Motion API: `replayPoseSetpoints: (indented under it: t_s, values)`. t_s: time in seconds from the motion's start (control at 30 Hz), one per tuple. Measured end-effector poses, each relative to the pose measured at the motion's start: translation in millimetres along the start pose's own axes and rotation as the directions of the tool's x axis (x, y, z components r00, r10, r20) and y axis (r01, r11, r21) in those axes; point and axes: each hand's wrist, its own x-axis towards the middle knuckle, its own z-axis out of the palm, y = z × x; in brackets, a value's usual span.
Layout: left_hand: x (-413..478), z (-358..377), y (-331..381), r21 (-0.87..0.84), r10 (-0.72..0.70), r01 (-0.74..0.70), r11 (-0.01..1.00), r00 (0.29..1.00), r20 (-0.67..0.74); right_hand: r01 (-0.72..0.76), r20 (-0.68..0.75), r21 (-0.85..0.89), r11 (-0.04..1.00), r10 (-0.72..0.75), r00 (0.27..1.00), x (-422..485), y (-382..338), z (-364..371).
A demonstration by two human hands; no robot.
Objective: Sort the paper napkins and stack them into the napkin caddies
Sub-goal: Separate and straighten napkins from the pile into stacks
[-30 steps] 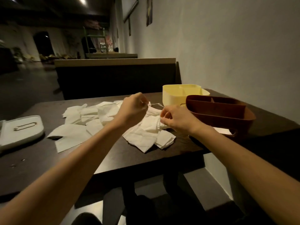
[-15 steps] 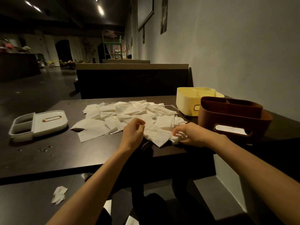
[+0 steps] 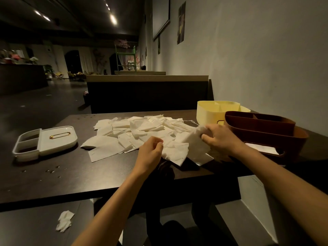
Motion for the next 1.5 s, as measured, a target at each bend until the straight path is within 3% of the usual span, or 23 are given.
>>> replayPoseSetpoints:
  t_s: [0.13, 0.27, 0.33, 0.4, 0.5, 0.6, 0.67, 0.77, 0.87, 1.0, 1.07, 1.13, 1.17, 1.23, 1.37, 1.5]
  values:
    - [-0.5, -0.4, -0.2, -0.090, -0.026, 0.027, 0.996, 1.000, 0.011, -0.123, -0.091, 0.315, 0.941, 0.159, 0.983, 12.9, -4.2, -14.1]
    - [-1.8, -2.6, 1.2, -0.152, -0.036, 0.037, 0.988, 0.999, 0.011, -0.230, -0.022, 0.718, 0.657, 0.352, 0.936, 18.2, -12.3, -24.1]
    - [-2.1, -3.6, 2.7, -0.192, -0.035, 0.036, 0.981, 0.999, 0.008, -0.264, 0.057, 0.824, 0.501, 0.391, 0.919, 18.7, -21.2, -30.1]
    - [-1.7, -4.9, 3.4, -0.268, -0.040, 0.036, 0.963, 0.999, -0.009, -0.306, 0.149, 0.849, 0.431, 0.360, 0.921, 17.6, -32.0, -36.1]
    - [0.8, -8.0, 4.4, -0.453, -0.095, 0.084, 0.888, 0.996, -0.001, -0.395, 0.308, 0.811, 0.431, 0.261, 0.915, 17.5, -43.9, -33.5]
    - [0.9, -12.8, 8.5, -0.652, -0.135, 0.200, 0.732, 0.979, 0.149, -0.472, 0.434, 0.787, 0.398, 0.186, 0.881, 17.8, -57.5, -20.1]
    - [2.1, -20.0, 14.3, -0.700, -0.084, 0.291, 0.652, 0.945, 0.315, -0.481, 0.464, 0.748, 0.456, 0.158, 0.872, 20.7, -64.0, -9.8]
    - [5.9, -34.8, 29.1, -0.627, 0.044, 0.320, 0.710, 0.869, 0.492, -0.456, 0.468, 0.748, 0.481, 0.104, 0.878, 29.5, -64.9, 2.0]
    - [9.8, -42.0, 39.4, -0.521, -0.007, 0.324, 0.790, 0.854, 0.520, -0.398, 0.425, 0.775, 0.490, 0.061, 0.903, 36.3, -67.1, 9.6]
    - [16.2, -49.3, 34.9, -0.593, -0.021, 0.368, 0.716, 0.861, 0.508, -0.309, 0.310, 0.788, 0.533, 0.091, 0.946, 46.1, -65.4, 18.0]
    - [16.9, -58.4, 31.2, -0.628, -0.101, 0.370, 0.685, 0.901, 0.422, -0.241, 0.197, 0.638, 0.731, 0.148, 0.969, 51.5, -51.1, 19.5]
    - [18.0, -66.7, 23.5, -0.655, -0.179, 0.361, 0.663, 0.927, 0.330, -0.158, 0.117, 0.310, 0.938, 0.127, 0.985, 52.7, -31.2, 22.8]
    - [19.4, -69.6, 19.3, -0.664, -0.200, 0.359, 0.656, 0.931, 0.305, -0.122, 0.118, 0.162, 0.979, 0.103, 0.988, 51.4, -22.1, 25.2]
    - [22.9, -72.5, 12.2, -0.662, -0.230, 0.374, 0.650, 0.927, 0.297, -0.058, 0.218, 0.019, 0.998, 0.052, 0.975, 46.6, -11.8, 30.4]
    - [36.2, -69.0, 5.1, -0.655, -0.244, 0.411, 0.634, 0.910, 0.334, -0.008, 0.489, -0.025, 1.000, 0.019, 0.872, 41.6, -12.3, 33.7]
    - [52.8, -61.1, 8.2, -0.672, -0.207, 0.408, 0.618, 0.909, 0.361, 0.042, 0.438, -0.140, 0.989, 0.024, 0.899, 45.3, -9.1, 37.7]
